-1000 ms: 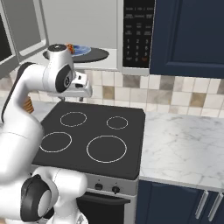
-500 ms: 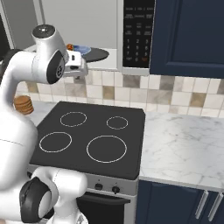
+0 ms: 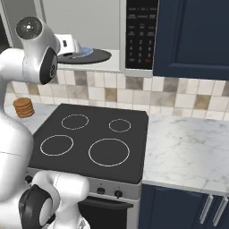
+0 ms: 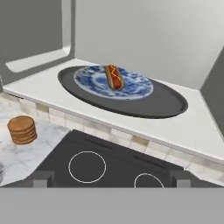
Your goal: Pick the hot dog from the microwave and place it on plate located on the counter.
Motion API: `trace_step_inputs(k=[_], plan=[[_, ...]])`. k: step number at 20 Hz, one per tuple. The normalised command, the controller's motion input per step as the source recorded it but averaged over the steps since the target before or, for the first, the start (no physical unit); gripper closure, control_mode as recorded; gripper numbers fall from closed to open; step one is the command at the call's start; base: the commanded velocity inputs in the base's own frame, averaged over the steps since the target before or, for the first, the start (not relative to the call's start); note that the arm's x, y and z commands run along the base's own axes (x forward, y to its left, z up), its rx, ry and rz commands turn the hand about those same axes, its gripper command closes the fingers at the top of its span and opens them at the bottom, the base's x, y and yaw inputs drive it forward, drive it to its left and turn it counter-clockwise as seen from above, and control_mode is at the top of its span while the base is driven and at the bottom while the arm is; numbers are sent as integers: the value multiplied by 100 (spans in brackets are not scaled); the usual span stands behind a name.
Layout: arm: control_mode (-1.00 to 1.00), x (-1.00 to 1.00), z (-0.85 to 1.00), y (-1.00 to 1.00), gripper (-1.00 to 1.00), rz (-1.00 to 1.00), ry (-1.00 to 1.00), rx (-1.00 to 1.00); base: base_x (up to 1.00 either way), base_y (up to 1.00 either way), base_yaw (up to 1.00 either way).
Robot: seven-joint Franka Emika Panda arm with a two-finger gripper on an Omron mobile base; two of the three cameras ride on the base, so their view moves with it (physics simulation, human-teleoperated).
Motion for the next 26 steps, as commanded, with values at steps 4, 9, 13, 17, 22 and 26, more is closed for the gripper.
trace_step_inputs(k=[4, 9, 13, 17, 22, 26], plan=[[-100, 67, 0, 28, -100, 3, -4, 0, 0, 0, 0], [-100, 84, 7, 15, -100, 2, 7, 2, 0, 0, 0], [-100, 59, 28, 1, -100, 0, 17, 0, 0, 0, 0], [-100, 58, 14, 8, -100, 0, 14, 0, 0, 0, 0], [-100, 59, -14, 18, -100, 0, 2, 0, 0, 0, 0], [-100, 46, -25, 24, -100, 0, 0, 0, 0, 0, 0]])
